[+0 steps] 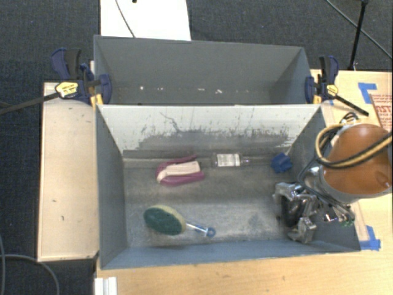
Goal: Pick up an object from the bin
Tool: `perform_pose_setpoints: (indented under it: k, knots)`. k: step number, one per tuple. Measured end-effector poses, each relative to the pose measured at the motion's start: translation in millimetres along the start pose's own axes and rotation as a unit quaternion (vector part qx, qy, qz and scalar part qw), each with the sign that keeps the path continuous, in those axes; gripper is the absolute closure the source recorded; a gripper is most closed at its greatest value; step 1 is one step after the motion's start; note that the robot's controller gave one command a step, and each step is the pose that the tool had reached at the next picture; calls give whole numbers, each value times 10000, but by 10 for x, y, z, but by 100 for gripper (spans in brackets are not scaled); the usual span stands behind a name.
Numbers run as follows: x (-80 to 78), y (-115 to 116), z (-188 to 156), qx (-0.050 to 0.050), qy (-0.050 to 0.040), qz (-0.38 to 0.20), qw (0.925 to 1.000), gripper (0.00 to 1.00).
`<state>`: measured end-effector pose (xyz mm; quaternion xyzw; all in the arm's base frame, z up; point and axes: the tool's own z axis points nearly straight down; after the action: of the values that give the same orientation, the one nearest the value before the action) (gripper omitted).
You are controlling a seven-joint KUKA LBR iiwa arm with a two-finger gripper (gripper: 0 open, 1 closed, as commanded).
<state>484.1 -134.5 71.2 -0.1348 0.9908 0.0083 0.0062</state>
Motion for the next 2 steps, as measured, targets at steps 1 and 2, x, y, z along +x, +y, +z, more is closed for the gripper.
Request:
perform_pose_setpoints:
  k: [1,2]
  knots:
    - [1,13,5,-4,11,-28,10000,100]
    - [-29,-33,-911,97,28,-132,9999,100]
